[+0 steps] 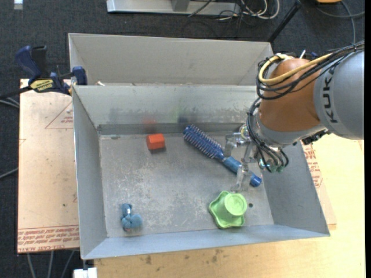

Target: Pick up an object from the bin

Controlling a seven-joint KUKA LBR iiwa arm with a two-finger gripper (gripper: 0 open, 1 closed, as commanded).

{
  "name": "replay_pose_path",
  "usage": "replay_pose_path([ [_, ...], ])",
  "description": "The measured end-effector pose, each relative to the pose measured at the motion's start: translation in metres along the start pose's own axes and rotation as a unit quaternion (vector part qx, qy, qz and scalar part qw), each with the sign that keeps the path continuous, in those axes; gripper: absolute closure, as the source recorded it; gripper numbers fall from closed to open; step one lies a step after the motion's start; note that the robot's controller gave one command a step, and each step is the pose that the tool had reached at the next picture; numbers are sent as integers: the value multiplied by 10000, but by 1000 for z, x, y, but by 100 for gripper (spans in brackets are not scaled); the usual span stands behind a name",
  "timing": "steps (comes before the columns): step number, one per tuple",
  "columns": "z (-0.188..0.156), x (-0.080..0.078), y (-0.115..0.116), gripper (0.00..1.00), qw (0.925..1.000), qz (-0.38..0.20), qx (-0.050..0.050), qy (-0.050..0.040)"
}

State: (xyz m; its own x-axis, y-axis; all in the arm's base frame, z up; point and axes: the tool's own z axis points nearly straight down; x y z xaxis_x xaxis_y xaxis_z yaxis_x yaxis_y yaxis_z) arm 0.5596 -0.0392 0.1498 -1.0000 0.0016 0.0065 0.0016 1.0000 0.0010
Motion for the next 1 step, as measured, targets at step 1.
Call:
replay_pose_path([
  [1, 84, -47, -46, 0, 9998, 213, 3, -28],
])
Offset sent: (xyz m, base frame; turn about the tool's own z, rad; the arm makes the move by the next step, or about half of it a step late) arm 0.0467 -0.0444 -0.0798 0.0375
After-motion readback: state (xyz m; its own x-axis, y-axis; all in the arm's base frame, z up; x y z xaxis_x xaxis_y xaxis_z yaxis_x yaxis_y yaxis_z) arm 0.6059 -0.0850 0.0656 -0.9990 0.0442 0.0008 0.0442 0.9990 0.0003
